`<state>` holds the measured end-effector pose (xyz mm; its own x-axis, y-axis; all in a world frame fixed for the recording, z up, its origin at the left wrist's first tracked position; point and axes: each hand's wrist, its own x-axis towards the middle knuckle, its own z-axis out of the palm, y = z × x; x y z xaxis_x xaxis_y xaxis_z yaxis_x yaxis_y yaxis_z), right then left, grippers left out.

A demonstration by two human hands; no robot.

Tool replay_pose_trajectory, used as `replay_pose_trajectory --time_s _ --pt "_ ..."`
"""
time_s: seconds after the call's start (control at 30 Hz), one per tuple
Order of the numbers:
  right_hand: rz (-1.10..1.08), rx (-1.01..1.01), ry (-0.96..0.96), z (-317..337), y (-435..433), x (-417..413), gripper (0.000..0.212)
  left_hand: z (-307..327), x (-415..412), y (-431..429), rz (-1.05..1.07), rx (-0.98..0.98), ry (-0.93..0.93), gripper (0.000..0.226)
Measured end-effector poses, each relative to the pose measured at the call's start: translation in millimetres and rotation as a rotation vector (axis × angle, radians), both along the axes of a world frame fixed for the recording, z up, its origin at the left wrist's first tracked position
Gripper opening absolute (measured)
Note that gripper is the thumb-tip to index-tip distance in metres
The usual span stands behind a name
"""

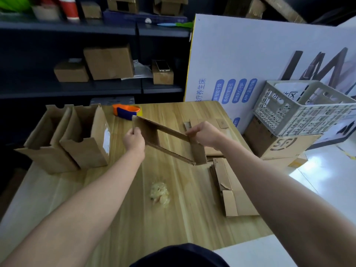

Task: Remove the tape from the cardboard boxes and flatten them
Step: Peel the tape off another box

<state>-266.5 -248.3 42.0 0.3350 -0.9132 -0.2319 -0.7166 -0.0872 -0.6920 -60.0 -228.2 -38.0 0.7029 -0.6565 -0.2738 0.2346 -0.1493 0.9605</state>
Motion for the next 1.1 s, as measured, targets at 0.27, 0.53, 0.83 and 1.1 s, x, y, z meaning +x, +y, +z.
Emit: replay_pose_trajectory --time_s 0.27,0.53,0.83,1.1 --pt "-0.063 0.07 -0.057 -21 -8 17 0.06 11 12 5 -0.049 -0.153 0.491 0.028" --pt "-0.287 0.193 -0.051 -40 -14 4 0.067 0 26 9 -0.185 0.096 0.457 0.026" --pt "-0.6 0.112 -0.005 -60 -19 13 0.055 -22 11 19 -0.631 0.423 0.203 0.041" --pt "-0.453 0.193 0.055 -70 -17 14 0.044 -42 23 -24 -0.353 0.38 -0.074 0.061"
